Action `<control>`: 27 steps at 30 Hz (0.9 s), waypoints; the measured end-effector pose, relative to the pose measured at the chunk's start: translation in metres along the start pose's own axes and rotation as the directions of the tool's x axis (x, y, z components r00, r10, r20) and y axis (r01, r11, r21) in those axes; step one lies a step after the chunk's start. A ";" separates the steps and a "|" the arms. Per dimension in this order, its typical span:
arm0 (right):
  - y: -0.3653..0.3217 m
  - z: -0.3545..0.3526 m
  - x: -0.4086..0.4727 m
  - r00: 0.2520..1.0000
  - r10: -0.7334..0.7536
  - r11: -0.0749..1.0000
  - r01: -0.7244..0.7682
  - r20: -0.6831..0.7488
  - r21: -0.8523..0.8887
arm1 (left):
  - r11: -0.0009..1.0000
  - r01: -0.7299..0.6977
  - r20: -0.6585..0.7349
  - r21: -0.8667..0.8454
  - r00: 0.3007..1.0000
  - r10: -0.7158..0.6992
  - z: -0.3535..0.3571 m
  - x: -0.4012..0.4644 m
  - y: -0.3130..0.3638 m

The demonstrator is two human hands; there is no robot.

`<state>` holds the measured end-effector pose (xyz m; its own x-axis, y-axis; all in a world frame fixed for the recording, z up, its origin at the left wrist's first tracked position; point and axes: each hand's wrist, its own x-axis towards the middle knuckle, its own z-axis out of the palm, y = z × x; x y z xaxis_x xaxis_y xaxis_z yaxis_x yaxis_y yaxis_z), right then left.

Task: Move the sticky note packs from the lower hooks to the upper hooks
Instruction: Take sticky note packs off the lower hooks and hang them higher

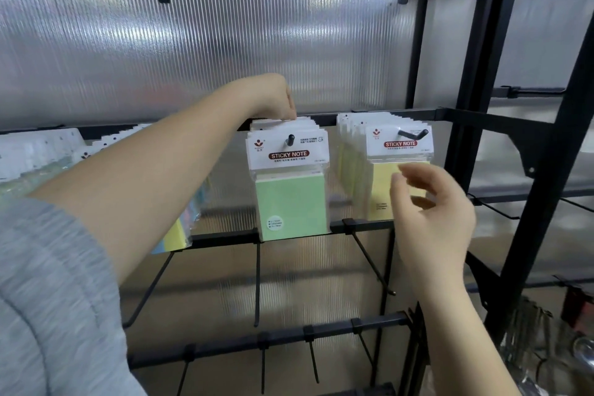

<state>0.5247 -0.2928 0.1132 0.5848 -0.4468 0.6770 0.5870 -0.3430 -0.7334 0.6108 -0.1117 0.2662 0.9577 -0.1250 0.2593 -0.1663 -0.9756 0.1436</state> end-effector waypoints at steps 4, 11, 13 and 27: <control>0.015 -0.010 0.021 0.997 -0.030 0.992 0.021 -0.066 -0.127 | 0.992 -0.088 0.030 -0.085 0.995 0.091 -0.003 -0.001 0.026; 0.027 -0.018 0.047 0.959 0.163 0.986 -0.153 0.231 -0.061 | 0.921 -0.196 0.178 -0.338 0.947 0.267 0.007 -0.005 0.068; 0.029 -0.020 0.049 0.942 0.191 0.981 -0.190 0.277 -0.032 | 0.922 -0.214 0.185 -0.322 0.941 0.283 0.010 -0.006 0.073; 0.020 -0.038 0.049 0.964 0.144 0.986 -0.159 0.223 0.051 | 0.910 -0.320 0.107 -0.265 0.928 0.358 0.008 -0.008 0.090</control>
<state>0.5441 -0.3535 0.1293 0.7732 -0.2957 0.5610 0.5143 -0.2252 -0.8275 0.5900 -0.2000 0.2699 0.8541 -0.4844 0.1893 -0.5200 -0.7995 0.3007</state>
